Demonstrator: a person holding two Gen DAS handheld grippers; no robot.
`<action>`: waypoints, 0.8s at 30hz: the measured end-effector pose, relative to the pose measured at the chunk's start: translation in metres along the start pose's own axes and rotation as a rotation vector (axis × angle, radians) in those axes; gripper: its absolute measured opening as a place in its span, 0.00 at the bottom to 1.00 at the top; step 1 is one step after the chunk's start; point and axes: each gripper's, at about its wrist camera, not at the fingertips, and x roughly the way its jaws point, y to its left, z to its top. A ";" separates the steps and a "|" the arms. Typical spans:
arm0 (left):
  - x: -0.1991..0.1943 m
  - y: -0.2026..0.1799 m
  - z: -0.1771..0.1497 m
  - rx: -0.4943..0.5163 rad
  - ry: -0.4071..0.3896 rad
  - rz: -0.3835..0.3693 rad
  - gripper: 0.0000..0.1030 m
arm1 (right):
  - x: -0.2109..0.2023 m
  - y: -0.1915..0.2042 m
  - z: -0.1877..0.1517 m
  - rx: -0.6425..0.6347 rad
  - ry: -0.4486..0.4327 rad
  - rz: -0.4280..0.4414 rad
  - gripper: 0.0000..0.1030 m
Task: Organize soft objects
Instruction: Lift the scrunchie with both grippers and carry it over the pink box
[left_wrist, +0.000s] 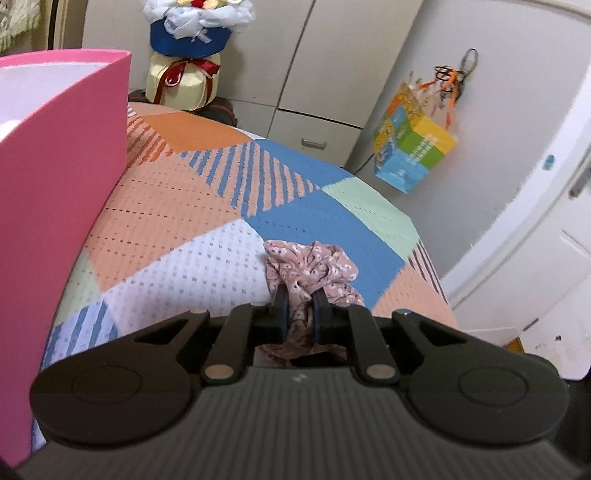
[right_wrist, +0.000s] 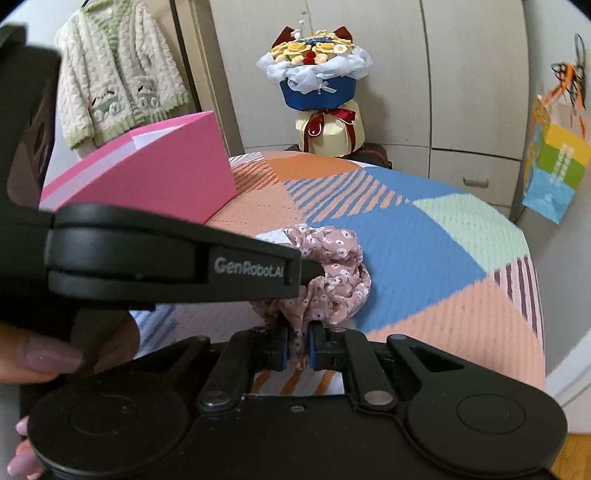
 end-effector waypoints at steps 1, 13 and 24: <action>-0.004 -0.001 -0.003 0.013 0.000 -0.003 0.11 | -0.004 0.002 -0.003 0.004 -0.003 -0.003 0.12; -0.054 -0.011 -0.045 0.179 0.007 -0.063 0.11 | -0.048 0.037 -0.045 -0.048 -0.054 -0.072 0.12; -0.109 0.002 -0.081 0.246 -0.012 -0.097 0.11 | -0.080 0.072 -0.078 -0.029 -0.089 -0.025 0.12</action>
